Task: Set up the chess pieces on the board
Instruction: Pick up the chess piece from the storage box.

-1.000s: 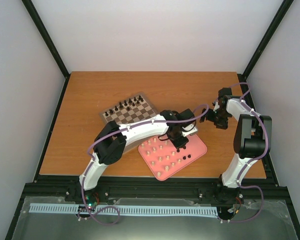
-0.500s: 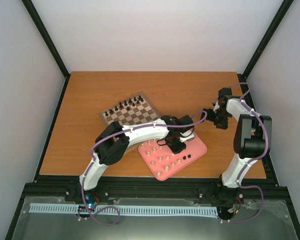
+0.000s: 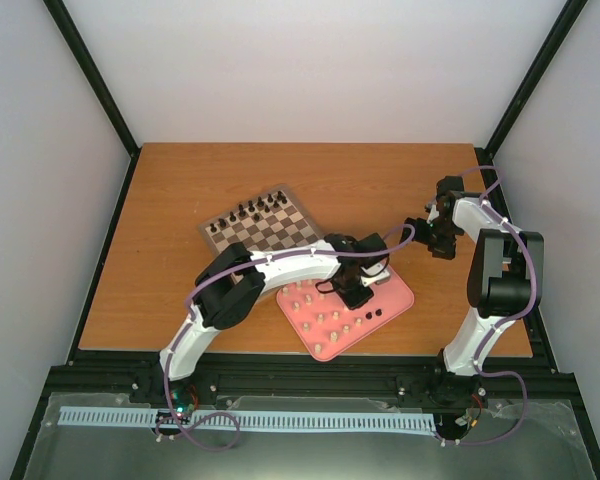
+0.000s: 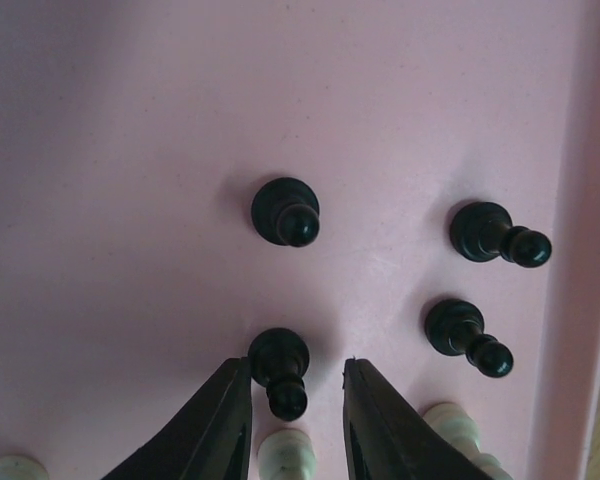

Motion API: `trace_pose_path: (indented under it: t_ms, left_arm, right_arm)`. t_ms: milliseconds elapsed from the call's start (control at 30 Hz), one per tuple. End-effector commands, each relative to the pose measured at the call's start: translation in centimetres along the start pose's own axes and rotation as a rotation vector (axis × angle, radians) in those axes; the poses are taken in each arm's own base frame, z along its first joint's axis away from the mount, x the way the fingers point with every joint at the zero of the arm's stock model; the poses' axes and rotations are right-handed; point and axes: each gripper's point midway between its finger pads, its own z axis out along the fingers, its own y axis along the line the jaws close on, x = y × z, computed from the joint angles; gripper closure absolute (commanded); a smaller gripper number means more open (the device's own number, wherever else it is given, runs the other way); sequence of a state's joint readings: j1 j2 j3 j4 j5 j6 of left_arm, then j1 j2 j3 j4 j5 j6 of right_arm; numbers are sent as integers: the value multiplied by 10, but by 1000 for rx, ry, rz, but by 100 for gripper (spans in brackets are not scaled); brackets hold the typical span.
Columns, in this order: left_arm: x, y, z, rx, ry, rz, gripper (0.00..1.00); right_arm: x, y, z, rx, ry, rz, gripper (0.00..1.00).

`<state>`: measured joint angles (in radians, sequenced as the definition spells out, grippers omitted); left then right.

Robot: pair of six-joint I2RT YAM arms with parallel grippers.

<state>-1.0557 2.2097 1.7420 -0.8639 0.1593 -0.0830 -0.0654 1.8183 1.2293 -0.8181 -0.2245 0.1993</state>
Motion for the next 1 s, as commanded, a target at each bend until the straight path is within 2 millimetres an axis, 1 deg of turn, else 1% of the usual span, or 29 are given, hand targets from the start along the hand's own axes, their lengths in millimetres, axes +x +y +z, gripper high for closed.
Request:
trace_pose_path:
  t_ms: [0, 300, 467, 633, 767, 867, 967]
  left_arm:
    - [-7, -8, 6, 16, -17, 3, 72]
    - [-9, -6, 9, 10, -14, 7, 81]
    - [-11, -3, 9, -13, -17, 3, 95]
    - [-13, 1, 8, -28, -19, 1, 97]
    - [-13, 7, 6, -49, -15, -8, 99]
    - [-14, 14, -2, -60, -22, -31, 99]
    - [-20, 26, -17, -78, -42, -52, 99]
  right_arm:
    - [-2, 5, -11, -5, -38, -15, 0]
    - [-1, 4, -11, -1, -39, -14, 0]
    - [-1, 4, -10, -2, -36, -12, 0]
    - [-1, 4, -10, -3, -35, -12, 0]
    - [-1, 4, -9, -3, -33, -12, 0]
    - [-1, 5, -10, -4, -34, -15, 0]
    - [-1, 5, -10, -3, -35, -15, 0]
